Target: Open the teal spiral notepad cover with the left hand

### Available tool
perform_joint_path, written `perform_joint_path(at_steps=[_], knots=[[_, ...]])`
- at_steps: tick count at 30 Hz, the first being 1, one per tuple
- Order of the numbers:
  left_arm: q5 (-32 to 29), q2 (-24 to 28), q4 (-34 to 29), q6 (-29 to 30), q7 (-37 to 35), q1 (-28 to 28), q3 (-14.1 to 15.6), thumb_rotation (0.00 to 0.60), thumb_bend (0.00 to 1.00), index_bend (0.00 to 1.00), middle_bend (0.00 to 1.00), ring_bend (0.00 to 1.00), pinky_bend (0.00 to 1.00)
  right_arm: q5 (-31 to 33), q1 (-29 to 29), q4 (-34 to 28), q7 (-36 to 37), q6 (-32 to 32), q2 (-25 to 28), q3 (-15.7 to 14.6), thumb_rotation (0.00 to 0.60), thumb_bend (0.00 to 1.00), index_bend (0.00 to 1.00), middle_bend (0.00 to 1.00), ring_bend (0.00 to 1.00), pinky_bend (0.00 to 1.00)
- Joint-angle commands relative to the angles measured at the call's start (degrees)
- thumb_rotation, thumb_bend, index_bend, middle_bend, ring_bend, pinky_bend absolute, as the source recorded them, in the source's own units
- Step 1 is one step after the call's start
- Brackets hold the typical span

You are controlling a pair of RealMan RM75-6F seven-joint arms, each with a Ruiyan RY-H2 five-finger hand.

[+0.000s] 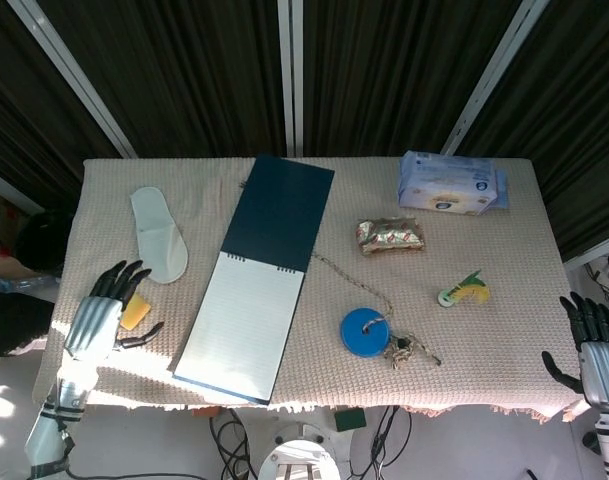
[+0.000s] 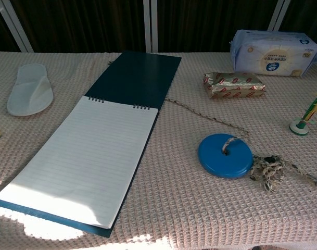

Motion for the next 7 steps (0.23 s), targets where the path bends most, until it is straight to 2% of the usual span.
perform_joint_path(at_steps=[1,7], knots=[[4.99,2.77,2.96,4.81,-0.7,5.66,3.41,0.361,0.19,0.13,0.07,0.0,0.11,-0.6,-0.2,0.06,-0.43,0.49,-0.01,-0.35,0.6,0.28,0.0,0.0,0.0,0.0],[7.72,0.18,9.41,6.96,-4.41,8.14,1.21,0.359,0.19,0.1,0.06,0.0,0.11,-1.35,-0.58,-0.99,-1.2,1.47,0.6,-0.69,0.6,0.27,0.0,0.0,0.0,0.0]])
